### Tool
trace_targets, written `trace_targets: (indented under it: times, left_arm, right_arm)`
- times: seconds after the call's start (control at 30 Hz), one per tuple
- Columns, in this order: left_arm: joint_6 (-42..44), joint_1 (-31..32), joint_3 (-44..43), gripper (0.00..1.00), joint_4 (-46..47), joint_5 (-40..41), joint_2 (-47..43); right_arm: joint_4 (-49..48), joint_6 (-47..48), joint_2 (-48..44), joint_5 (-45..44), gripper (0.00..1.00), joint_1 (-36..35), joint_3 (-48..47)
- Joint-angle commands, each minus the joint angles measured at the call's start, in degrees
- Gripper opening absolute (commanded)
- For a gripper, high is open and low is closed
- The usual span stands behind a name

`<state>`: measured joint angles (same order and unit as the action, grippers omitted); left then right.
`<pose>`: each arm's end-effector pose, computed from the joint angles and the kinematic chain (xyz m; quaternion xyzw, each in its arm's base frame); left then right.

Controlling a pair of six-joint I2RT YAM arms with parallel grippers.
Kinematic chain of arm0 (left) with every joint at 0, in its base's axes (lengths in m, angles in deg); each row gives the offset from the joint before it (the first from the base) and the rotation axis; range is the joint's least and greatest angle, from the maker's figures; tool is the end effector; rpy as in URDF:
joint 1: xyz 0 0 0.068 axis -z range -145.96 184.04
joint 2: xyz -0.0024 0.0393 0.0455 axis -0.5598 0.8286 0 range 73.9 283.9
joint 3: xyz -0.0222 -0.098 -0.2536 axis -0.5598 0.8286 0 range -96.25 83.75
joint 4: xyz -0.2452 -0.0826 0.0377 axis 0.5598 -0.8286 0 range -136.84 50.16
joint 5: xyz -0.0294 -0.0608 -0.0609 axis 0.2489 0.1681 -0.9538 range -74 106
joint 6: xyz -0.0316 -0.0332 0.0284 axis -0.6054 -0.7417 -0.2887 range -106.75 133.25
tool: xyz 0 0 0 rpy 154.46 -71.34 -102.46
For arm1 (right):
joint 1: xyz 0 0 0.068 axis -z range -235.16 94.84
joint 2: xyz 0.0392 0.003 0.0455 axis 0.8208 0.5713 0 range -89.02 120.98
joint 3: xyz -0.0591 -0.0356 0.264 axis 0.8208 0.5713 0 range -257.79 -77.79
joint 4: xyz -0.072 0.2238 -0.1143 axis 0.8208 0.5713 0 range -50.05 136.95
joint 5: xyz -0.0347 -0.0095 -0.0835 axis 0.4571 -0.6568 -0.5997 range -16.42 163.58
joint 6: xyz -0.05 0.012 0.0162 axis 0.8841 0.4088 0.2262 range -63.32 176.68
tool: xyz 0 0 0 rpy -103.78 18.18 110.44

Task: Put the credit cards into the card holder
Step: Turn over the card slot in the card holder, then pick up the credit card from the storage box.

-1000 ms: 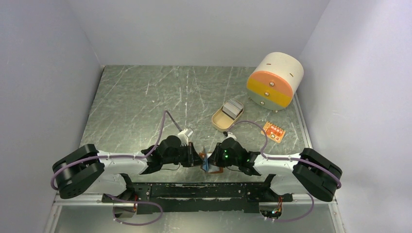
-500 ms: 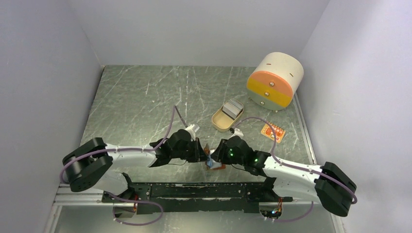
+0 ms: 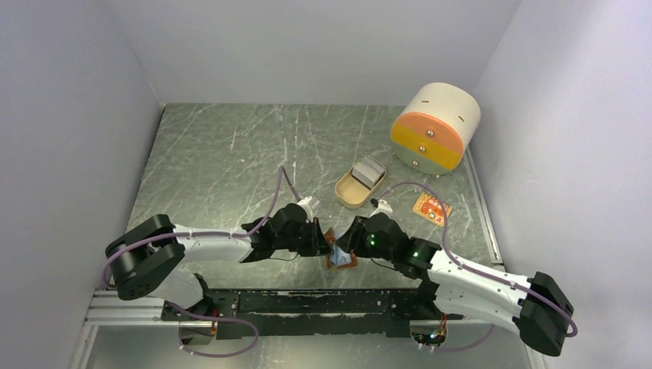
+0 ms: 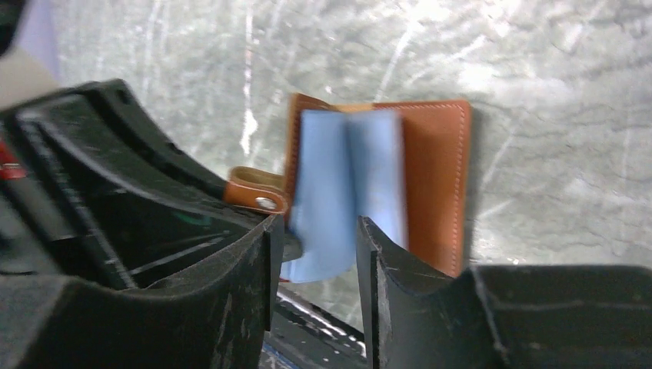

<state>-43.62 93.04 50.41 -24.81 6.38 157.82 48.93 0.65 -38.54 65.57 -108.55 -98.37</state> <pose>0.1406 -0.2454 0.1614 0.0548 0.8853 -0.4258 0.1788 0.1110 0.1409 0.1784 0.0509 0.8989 0.3150 0.3001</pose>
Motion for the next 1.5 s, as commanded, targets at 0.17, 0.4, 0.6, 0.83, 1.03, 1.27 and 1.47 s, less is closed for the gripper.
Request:
trace_targets:
  times: [0.17, 0.4, 0.6, 0.83, 1.03, 1.27, 1.47]
  left_arm:
    - [0.4, 0.24, 2.55, 0.09, -4.76, 3.07, -0.65]
    - [-1.38, -0.43, 4.85, 0.09, -10.4, 6.83, -7.62]
    - [-1.0, -2.53, 7.15, 0.13, -11.81, 6.74, -10.89]
    - [0.41, -3.1, 7.96, 0.1, -9.56, 4.76, -12.55]
    - [1.69, -3.1, 7.73, 0.1, -7.95, 3.35, -13.66]
    - [1.54, -3.1, 8.42, 0.1, -5.96, 2.12, -12.85]
    - [1.34, -3.09, 8.73, 0.1, -4.19, 0.94, -12.52]
  right_arm:
    - [-0.42, 1.61, 1.06, -0.26, 0.42, -0.4, -3.48]
    - [6.11, 12.63, 1.59, -8.8, 0.43, -0.06, -10.83]
    - [9.85, 28.46, 5.83, -15.45, 0.48, 3.7, -19.76]
    - [8.16, 44.2, 16.42, -13.63, 0.6, 16.66, -28.36]
    - [6.9, 56.39, 30.21, -13.73, 0.69, 21.12, -35.75]
    - [4.45, 65.21, 41.83, -15.69, 0.68, 21.07, -42.87]
    - [2.58, 70.76, 47.32, -18.97, 0.69, 21.07, -44.05]
